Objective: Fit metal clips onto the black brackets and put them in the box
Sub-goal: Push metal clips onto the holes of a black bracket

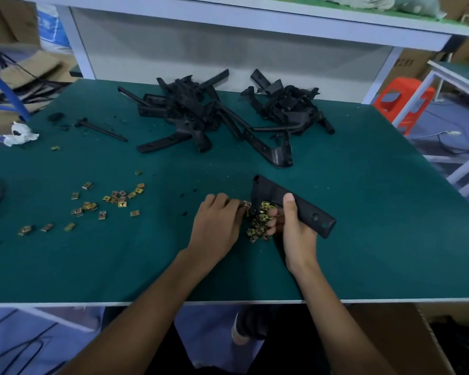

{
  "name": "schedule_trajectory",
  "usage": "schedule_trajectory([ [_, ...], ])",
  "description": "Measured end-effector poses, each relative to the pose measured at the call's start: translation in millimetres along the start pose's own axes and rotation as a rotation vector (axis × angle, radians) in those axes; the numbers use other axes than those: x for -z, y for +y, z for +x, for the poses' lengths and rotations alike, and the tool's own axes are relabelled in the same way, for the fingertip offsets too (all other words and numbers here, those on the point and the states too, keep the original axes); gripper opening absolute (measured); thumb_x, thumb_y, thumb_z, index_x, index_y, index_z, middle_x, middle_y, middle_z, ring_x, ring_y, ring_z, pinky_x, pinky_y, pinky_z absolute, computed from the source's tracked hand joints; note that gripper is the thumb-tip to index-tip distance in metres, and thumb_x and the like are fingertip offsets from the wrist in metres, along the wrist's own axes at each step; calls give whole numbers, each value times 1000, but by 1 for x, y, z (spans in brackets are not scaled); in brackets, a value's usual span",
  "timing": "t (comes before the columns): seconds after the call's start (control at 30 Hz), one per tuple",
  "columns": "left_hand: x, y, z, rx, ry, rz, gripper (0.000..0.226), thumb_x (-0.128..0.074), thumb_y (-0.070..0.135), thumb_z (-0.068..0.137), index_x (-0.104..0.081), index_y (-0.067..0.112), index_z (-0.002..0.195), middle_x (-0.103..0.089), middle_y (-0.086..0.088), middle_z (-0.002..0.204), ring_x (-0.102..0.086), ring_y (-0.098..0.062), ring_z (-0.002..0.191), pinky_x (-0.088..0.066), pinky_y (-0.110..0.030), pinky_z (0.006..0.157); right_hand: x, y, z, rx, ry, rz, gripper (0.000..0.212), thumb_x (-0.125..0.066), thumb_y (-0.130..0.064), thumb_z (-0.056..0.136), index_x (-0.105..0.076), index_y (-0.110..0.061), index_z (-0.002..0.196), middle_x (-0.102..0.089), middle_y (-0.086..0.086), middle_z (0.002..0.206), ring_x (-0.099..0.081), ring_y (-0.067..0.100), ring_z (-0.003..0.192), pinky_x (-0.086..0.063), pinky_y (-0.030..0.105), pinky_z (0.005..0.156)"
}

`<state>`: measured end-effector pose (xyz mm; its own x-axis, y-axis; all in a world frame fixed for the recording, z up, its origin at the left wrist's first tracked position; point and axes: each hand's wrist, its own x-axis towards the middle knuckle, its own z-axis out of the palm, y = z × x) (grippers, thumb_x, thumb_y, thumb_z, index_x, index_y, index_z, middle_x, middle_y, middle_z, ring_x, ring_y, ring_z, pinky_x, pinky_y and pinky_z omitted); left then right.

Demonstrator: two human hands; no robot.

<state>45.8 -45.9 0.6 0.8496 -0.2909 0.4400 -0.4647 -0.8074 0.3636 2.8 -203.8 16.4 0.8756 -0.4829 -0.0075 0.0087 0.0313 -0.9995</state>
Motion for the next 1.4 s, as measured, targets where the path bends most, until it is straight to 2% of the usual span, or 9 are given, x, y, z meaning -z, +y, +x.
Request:
schedule_trajectory([
  [0.17,-2,3,-3,-74,-6,66,22,-73,25,88,-72,10,104,-60,-9,89,-54,-32,83,-46,-41,73,-1,4,5,5,-9,-7,44,-56,-68,92,-76,-32,77,-74,1,77,-65,13,64,-57,32,59],
  [0.43,-3,2,-2,-70,31,83,16,-66,22,94,-67,6,91,-59,-11,87,-53,-33,84,-43,-42,73,-15,-1,18,16,16,-41,38,-56,-66,91,-74,-40,71,-72,-5,70,-67,10,63,-59,34,62],
  [0.6,-1,2,0,-76,-50,103,23,-63,28,96,-72,9,105,-60,-12,97,-52,-33,93,-45,-43,80,-23,-3,33,13,27,-37,44,-57,-51,100,-70,-17,75,-69,5,69,-64,20,58,-56,38,59],
  [0.7,2,3,2,-74,-47,115,26,-53,26,103,-72,8,104,-61,-12,98,-52,-34,94,-46,-44,83,-21,-2,37,53,-9,-26,47,-54,-45,104,-67,-2,88,-65,12,72,-62,22,59,-55,33,55],
  [0.8,4,5,3,-49,-127,216,41,-28,31,109,-64,11,111,-62,-8,109,-51,-29,102,-40,-40,92,-18,-1,34,74,-33,18,41,-52,-44,105,-66,-9,88,-63,11,73,-61,22,60,-54,33,55],
  [0.93,8,7,3,71,-20,63,32,-37,27,108,-61,6,105,-66,-12,101,-55,-32,91,-39,-44,89,-16,0,32,100,-41,80,38,-53,-43,105,-65,-10,91,-63,13,73,-61,24,60,-53,35,55],
  [1.1,12,4,-2,234,98,-207,26,-45,21,107,-60,2,114,-65,-12,98,-49,-22,84,-32,-26,75,-17,2,34,53,-32,114,44,-56,-45,103,-66,-3,95,-63,16,77,-61,22,62,-53,32,56],
  [1.23,16,-7,-4,370,128,-392,30,-44,28,107,-61,11,126,-68,1,109,-62,-19,94,-48,-34,82,-17,2,31,43,-58,107,53,-58,-42,103,-60,9,91,-60,14,71,-58,22,59,-50,35,58],
  [1.4,13,-9,-4,361,92,-433,27,-53,17,104,-62,12,129,-67,5,116,-61,-4,104,-47,-20,91,-18,-3,27,51,-54,116,50,-57,-37,104,-59,11,89,-59,28,75,-56,22,57,-49,36,57],
])
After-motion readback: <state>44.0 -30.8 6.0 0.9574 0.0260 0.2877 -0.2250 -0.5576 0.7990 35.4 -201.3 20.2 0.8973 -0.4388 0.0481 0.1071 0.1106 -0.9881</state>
